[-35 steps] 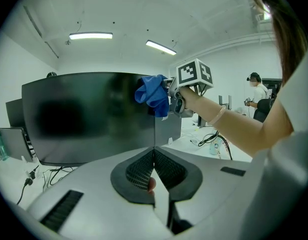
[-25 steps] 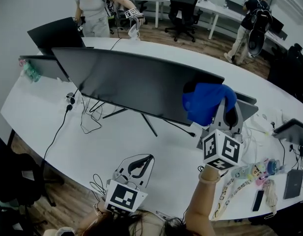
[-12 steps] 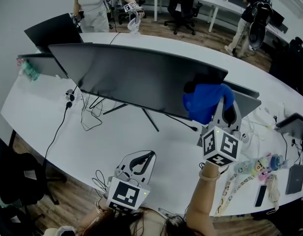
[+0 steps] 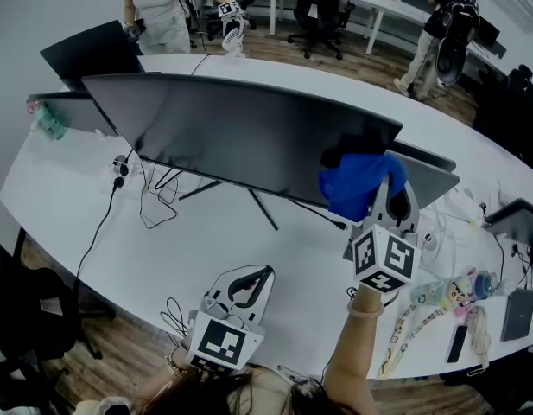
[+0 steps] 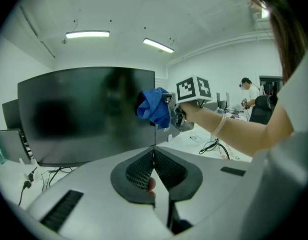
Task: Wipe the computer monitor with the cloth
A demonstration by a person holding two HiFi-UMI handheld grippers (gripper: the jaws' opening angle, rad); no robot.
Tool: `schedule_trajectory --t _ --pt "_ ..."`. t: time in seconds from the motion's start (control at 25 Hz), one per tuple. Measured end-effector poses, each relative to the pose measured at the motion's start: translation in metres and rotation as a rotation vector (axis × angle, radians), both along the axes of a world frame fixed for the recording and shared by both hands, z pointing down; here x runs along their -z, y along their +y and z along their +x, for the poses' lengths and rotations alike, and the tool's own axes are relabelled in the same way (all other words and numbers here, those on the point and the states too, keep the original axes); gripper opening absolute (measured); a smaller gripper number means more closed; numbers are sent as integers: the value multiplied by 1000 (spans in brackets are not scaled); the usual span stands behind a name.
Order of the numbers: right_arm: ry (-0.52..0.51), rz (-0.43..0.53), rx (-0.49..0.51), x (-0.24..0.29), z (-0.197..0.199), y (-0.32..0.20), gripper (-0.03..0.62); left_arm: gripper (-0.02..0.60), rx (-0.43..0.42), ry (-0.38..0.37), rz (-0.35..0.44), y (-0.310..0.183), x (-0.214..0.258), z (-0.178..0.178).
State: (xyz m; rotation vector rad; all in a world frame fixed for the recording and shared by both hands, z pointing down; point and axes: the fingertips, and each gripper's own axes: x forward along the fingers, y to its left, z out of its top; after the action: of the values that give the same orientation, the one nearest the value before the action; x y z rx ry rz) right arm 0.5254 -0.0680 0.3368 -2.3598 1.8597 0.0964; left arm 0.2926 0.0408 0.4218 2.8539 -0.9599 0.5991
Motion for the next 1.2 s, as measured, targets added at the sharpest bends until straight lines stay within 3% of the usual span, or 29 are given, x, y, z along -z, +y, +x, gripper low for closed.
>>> schedule_trajectory --t 1.2 --pt "-2 -87 -14 -52 2 -6 63 9 -26 -29 -11 -2 -12 7"
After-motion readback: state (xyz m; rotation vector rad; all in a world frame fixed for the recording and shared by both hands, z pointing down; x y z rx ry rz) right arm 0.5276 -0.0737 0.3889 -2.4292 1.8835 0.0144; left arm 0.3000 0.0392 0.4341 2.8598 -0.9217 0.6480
